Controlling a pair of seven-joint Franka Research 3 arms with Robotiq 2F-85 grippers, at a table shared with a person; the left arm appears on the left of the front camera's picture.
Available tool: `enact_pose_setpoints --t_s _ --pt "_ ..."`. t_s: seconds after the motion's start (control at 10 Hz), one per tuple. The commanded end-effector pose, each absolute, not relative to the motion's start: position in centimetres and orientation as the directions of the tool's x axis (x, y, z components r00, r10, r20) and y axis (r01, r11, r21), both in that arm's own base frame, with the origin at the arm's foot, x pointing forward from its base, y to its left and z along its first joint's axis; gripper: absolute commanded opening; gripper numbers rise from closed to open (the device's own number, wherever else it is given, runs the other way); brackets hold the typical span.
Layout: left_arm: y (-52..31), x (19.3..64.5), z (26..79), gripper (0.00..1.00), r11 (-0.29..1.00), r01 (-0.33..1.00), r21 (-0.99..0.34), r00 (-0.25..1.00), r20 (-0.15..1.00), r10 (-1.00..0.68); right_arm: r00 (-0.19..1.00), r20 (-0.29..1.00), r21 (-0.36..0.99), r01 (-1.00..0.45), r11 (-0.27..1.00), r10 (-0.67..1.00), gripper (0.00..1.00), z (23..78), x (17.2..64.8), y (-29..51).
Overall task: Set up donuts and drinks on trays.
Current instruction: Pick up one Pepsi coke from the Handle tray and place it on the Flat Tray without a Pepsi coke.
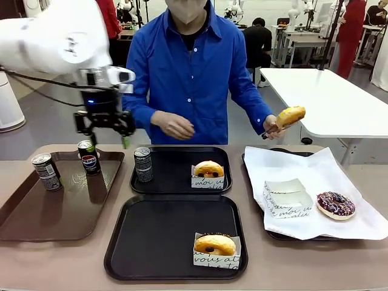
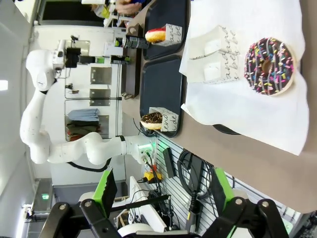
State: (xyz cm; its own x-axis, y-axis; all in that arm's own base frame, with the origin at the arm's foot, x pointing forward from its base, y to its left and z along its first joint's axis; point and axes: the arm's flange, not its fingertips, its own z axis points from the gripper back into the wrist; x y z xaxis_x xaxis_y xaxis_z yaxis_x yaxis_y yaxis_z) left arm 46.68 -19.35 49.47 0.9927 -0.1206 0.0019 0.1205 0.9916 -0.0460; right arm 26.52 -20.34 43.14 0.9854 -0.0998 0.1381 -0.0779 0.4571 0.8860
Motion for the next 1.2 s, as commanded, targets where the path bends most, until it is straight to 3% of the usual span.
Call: enact_pose_setpoints --t_s 0.0,0.4,1.1 --pt "-11.4 43.9 50.3 1.0 0.992 0.08 -0.102 0.997 -0.005 -0.081 0.984 0.151 0.891 -0.093 0.444 -0.097 1.0 43.1 26.6 -20.4" --pt "-0.6 43.0 49.1 1.0 0.993 -0.038 -0.111 0.999 0.007 0.039 0.984 0.151 0.891 -0.093 0.444 -0.097 1.0 43.1 26.6 -20.4" --pt "0.6 43.2 49.1 1.0 0.992 -0.065 -0.111 0.998 -0.01 0.065 0.984 0.151 0.891 -0.093 0.444 -0.097 1.0 43.1 26.6 -20.4"
